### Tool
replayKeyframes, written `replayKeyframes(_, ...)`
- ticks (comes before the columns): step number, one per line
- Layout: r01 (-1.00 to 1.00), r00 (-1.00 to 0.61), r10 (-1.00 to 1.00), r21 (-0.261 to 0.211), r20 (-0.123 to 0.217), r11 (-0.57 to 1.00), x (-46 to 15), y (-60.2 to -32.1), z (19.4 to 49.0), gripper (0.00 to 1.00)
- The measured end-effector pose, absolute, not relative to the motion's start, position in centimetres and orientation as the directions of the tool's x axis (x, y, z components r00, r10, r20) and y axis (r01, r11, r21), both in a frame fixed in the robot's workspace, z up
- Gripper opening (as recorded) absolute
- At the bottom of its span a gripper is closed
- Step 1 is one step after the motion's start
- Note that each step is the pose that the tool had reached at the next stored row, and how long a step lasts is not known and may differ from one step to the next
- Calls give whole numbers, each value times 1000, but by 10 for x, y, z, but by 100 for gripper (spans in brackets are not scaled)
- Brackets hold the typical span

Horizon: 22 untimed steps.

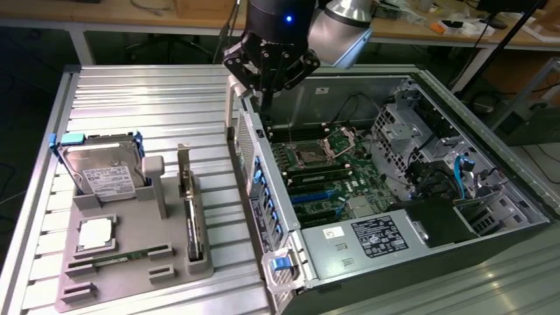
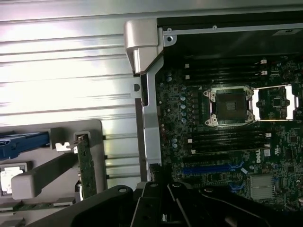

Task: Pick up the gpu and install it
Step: 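Reach for the gpu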

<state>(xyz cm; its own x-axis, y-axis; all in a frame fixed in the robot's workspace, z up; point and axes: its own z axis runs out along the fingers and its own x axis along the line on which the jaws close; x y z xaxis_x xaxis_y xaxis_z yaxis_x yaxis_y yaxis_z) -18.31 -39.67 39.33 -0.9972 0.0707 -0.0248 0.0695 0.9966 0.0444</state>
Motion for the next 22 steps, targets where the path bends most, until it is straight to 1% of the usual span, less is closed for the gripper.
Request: replayKeyframes(22,69,-997,71,44,-25,997,-206,-397,393,11)
